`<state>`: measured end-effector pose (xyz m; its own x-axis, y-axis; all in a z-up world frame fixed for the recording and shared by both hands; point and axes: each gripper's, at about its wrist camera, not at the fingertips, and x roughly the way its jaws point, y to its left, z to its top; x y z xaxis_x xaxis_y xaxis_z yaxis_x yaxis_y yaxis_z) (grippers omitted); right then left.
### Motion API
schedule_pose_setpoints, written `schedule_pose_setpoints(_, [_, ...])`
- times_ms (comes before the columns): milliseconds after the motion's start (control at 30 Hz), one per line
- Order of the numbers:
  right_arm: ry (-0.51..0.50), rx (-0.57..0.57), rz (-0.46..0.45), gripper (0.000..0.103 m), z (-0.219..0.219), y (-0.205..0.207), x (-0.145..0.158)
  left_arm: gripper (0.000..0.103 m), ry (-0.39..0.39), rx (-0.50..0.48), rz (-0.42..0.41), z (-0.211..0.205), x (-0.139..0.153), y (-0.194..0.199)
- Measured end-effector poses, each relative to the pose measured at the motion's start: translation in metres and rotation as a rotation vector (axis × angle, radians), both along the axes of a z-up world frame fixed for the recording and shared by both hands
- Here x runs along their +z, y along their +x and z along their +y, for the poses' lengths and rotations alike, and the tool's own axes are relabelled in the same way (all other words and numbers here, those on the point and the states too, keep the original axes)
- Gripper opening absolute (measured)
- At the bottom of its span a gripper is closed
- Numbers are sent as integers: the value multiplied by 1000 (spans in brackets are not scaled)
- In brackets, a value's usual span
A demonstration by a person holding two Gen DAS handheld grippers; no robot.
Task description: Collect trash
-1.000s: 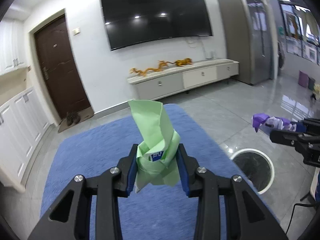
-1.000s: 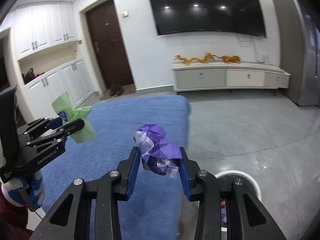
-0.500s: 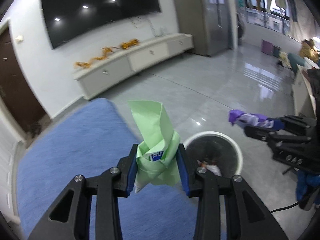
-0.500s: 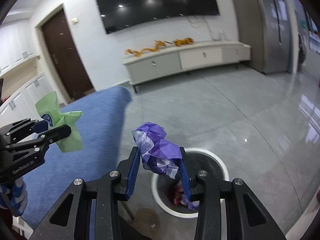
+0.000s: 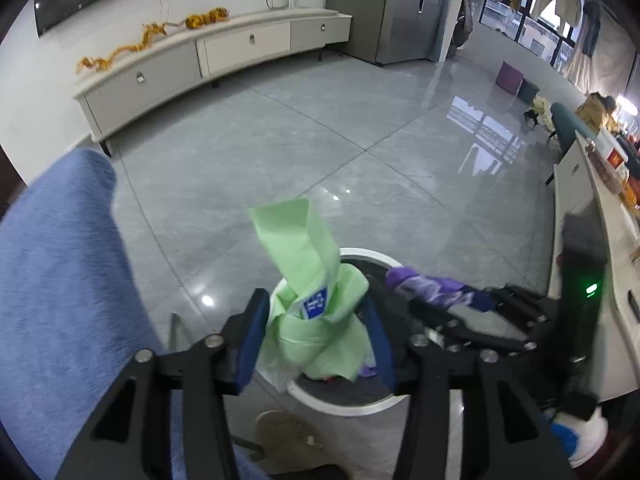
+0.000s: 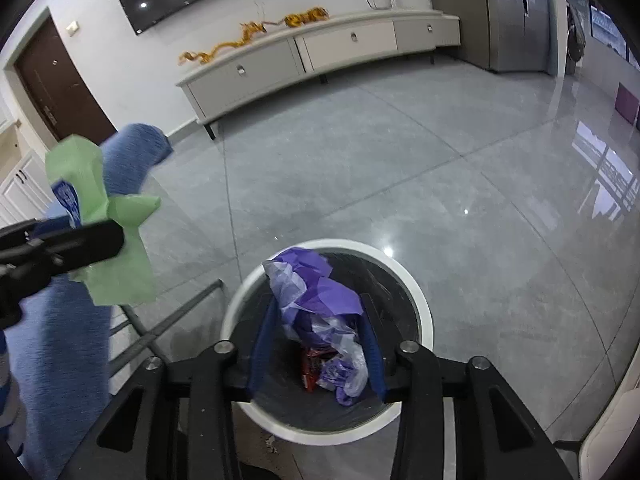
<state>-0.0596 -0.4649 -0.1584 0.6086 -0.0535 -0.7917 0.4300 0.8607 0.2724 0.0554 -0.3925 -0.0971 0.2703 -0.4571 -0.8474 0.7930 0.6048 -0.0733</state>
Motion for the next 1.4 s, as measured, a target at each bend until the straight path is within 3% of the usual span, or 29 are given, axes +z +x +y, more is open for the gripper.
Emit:
schedule_pose_setpoints(200, [0,-27,40,60,-5,3,-18,57,-36,-2,97,-11,-13,7])
schedule_pose_setpoints(433, [7,-46,20,62,-5,-6,-4,57,-71,18,73,5,8,-1])
schedule_pose_setpoints(567, [18,-38,-37,63,6,-19,26,58,-98,58,-7,33,36,-8])
schedule_pose_setpoints(767, [-13,-11,-165,70,49,-37,99,58,-153,176,-168,106,88,-23])
schedule_pose_setpoints(900, [-71,64,-248,79,104,-34,153,67,-189,311,-302,172,126,-34])
schedule_pose_setpoints(1100, [-112,174,-387,95,184,-32,216,69,-192,499,-465,269,164,-41])
schedule_pose_setpoints(1200, [-147,187,-420,98,214,-33,231,72,-192,574,-522,310,174,-45])
schedule_pose_setpoints(1400, [-261,184,-435,103,257,-29,225,94,-189,742,-618,378,178,-51])
